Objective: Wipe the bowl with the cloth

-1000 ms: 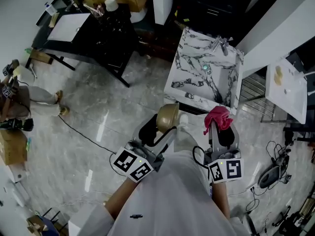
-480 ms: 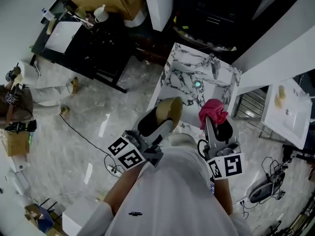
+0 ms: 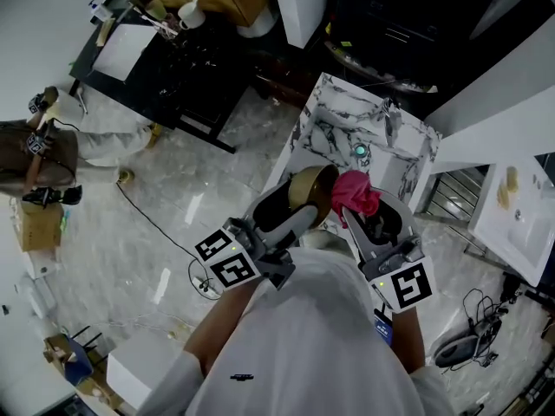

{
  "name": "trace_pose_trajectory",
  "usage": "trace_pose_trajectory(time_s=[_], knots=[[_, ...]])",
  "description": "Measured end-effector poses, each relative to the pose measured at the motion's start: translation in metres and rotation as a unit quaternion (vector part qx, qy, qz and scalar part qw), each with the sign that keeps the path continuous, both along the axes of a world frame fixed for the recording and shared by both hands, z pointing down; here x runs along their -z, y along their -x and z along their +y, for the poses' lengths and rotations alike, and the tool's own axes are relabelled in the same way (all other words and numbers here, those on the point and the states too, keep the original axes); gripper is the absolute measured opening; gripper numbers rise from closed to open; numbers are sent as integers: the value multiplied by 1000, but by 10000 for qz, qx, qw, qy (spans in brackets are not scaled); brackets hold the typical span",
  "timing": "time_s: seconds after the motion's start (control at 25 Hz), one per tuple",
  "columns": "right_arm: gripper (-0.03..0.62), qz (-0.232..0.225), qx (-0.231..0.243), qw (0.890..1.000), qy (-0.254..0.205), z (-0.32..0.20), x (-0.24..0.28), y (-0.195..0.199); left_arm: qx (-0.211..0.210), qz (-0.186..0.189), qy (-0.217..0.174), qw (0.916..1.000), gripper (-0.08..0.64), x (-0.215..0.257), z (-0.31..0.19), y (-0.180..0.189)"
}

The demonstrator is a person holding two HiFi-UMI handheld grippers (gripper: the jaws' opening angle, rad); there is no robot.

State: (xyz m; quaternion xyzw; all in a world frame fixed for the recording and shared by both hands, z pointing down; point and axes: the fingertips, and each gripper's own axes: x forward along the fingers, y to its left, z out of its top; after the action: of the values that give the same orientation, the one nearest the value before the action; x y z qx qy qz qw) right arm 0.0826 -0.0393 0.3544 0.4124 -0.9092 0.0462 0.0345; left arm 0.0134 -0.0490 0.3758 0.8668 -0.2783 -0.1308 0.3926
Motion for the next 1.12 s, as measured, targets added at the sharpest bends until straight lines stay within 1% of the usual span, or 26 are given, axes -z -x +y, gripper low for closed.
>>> trace_pose_trajectory(time_s=[0.08, 0.16, 0.24, 0.32, 0.4, 0.52, 0.64, 0.76, 0.96, 1.12], knots=[[146, 102, 325, 9994, 6, 1, -3, 9, -107, 16, 24, 9999, 307, -1, -1, -2], [146, 309, 599, 9977, -61, 1, -5, 18, -191, 24, 11, 9998, 307, -1, -4, -3], [146, 672, 845, 9941, -90, 3, -12, 25, -267, 35, -14, 9996, 307, 0, -6, -3], [146, 1140, 1076, 9876, -53, 5, -22, 32, -370, 51, -43, 9993, 307, 3, -9, -3], [146, 1400, 1225, 9825, -109, 4, -24, 39, -471, 29, -69, 9989, 307, 6, -11, -4], [146, 1583, 1374, 9771, -361, -1, -19, 48, -621, -58, -66, 9980, 306, 7, -12, -4], [146, 1597, 1455, 9745, -606, -5, -15, 52, -872, -43, 17, 9962, 304, 7, -10, -8], [146, 1661, 1454, 9732, -647, -8, -17, 53, -1011, 58, -10, 9949, 302, 10, -6, -13], [146, 1809, 1082, 9751, -688, -16, -19, 50, -771, 46, -149, 9969, 304, 13, -9, -15], [147, 1791, 1045, 9759, -688, -19, -16, 48, -655, -91, -288, 9974, 307, 17, -11, -11]])
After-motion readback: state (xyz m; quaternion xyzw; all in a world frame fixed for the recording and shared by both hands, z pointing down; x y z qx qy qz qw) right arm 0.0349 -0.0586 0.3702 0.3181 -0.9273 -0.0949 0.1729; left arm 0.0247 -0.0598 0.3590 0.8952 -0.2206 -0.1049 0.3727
